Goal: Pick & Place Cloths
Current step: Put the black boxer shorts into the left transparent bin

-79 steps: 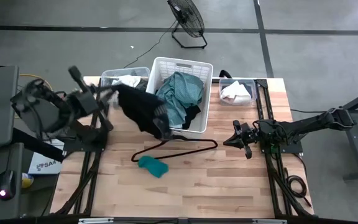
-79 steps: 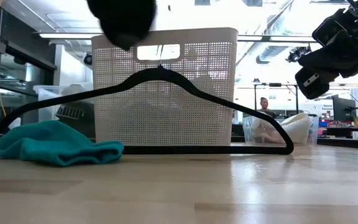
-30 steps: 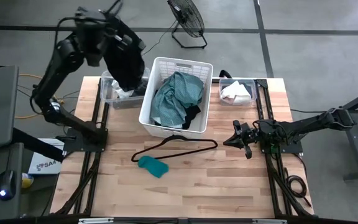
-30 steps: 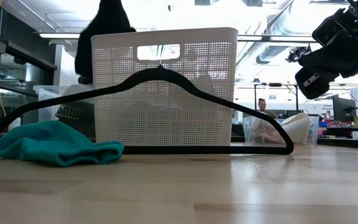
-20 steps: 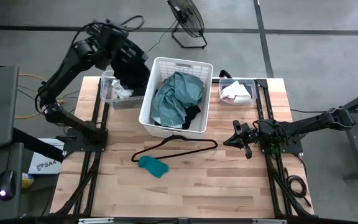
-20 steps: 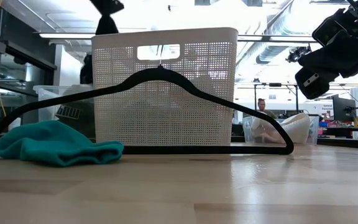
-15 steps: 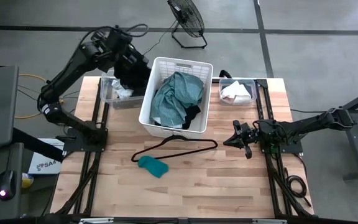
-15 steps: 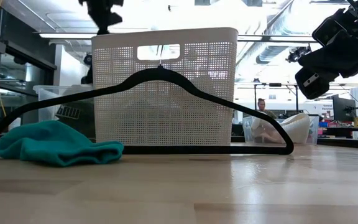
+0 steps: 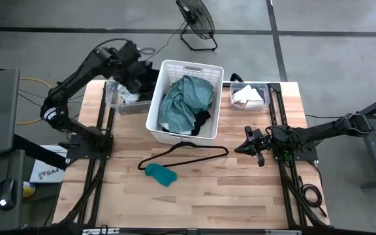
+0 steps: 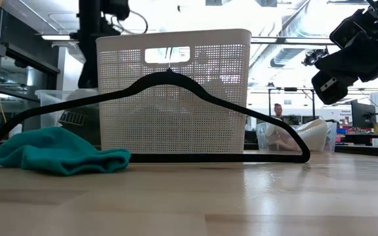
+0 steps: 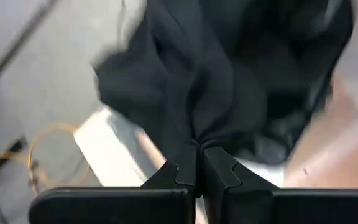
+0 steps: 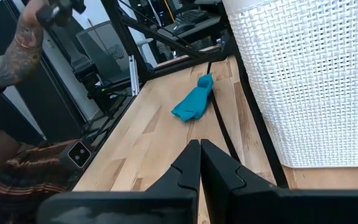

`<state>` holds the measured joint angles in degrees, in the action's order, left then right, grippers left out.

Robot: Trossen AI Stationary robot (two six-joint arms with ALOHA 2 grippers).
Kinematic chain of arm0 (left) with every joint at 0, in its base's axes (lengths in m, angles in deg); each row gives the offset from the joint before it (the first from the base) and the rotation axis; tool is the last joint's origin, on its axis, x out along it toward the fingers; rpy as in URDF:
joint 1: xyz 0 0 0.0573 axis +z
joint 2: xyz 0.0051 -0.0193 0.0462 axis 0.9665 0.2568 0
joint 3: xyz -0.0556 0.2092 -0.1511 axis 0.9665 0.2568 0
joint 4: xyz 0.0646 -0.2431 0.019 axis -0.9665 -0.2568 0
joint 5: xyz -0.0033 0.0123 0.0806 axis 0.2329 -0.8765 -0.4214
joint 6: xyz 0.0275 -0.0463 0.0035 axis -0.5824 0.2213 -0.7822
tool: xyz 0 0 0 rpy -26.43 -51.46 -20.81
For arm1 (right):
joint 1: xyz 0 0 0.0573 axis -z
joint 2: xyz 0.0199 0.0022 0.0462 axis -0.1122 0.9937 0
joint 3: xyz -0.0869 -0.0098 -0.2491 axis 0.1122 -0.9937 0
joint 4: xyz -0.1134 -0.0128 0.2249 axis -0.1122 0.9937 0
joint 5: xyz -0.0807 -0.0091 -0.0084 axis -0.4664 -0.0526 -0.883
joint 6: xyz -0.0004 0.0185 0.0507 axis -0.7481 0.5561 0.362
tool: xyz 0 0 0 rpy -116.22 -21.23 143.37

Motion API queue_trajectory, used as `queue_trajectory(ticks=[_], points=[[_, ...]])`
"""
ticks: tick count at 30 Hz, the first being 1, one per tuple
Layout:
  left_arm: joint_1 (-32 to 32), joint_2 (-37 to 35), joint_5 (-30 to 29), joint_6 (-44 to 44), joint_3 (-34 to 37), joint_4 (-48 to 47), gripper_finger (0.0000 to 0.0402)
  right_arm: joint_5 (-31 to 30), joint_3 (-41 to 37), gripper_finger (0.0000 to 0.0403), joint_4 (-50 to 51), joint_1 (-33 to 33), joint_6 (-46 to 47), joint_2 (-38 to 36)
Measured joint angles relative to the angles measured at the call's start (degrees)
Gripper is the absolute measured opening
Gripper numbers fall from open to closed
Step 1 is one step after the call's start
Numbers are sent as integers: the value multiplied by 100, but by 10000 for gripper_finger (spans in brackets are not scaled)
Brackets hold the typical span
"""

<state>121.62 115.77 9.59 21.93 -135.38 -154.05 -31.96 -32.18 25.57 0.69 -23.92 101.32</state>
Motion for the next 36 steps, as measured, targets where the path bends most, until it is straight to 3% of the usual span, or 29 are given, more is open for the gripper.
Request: queue_trajectory(ticks=[3,6,9,14,25,36], points=[[-2,0,127,202,263,-529,0,-2,1,3,2,1,0,1],[2,-5,627,263,656,-847,0,0,1,3,2,0,0,0],[-2,-131,1231,212,1164,-874,0,-3,1,3,2,-1,1,1],[3,-227,1330,-40,1809,-262,0,0,1,3,2,1,0,0],[0,-236,1499,-19,1687,488,11,-4,0,3,2,1,0,0],[-2,-657,2649,-47,1680,274,84,-7,0,3,2,0,0,2]])
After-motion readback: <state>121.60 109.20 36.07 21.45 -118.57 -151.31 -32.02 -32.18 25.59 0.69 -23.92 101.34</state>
